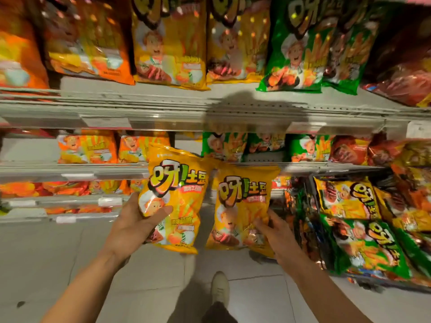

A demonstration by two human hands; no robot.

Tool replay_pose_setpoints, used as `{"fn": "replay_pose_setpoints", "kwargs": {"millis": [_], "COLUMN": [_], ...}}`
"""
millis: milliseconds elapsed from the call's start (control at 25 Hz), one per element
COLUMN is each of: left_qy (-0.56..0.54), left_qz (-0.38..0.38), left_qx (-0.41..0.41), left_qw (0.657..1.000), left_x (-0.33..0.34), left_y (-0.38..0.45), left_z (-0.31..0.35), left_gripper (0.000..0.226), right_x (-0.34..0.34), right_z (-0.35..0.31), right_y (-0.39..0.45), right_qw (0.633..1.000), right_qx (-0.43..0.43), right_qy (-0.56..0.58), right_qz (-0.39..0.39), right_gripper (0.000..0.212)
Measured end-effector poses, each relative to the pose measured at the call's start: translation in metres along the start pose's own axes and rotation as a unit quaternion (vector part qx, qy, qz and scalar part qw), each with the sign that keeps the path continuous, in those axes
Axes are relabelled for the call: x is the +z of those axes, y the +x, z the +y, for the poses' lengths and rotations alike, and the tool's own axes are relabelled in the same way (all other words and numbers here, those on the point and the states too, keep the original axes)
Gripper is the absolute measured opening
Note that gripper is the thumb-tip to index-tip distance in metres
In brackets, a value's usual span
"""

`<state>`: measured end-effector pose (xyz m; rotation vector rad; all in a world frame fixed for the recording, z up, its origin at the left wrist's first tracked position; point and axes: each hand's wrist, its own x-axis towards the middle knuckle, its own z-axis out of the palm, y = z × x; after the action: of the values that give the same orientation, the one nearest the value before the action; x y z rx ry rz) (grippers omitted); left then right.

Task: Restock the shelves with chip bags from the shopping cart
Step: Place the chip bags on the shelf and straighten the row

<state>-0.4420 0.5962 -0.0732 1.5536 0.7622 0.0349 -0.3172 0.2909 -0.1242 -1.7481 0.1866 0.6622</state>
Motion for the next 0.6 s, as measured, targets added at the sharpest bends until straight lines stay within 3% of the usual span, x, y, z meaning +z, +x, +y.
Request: {"fn": "replay_pose_setpoints", "kwargs": {"millis": [280, 480, 600], "left_qy": [-0.055, -0.066, -0.058], "left_qz": [-0.001, 0.027, 0.025], "left_qx": [0.028, 0.021, 0.023], "left_qw": [0.998, 0.997, 0.998], "left_x": [0.011, 0.021, 0.017], "left_y": [0.026, 0.028, 0.022], "left_z": [-0.063, -0.089, -0.090], "left_gripper": [0.030, 0.045, 0.057], "right_x": [0.020, 0.010, 0.005], "right_z": [0.058, 0.077, 0.071], "right_y": [0.007, 0.008, -0.001], "right_qw": [0.999, 0.998, 0.998], "right_qx": [-0.045, -0.055, -0.054], "right_qy": [0.027, -0.023, -0.034], "right_qz": [-0.004, 0.018, 0.006], "right_gripper": [0.033, 0.048, 0.039]}}
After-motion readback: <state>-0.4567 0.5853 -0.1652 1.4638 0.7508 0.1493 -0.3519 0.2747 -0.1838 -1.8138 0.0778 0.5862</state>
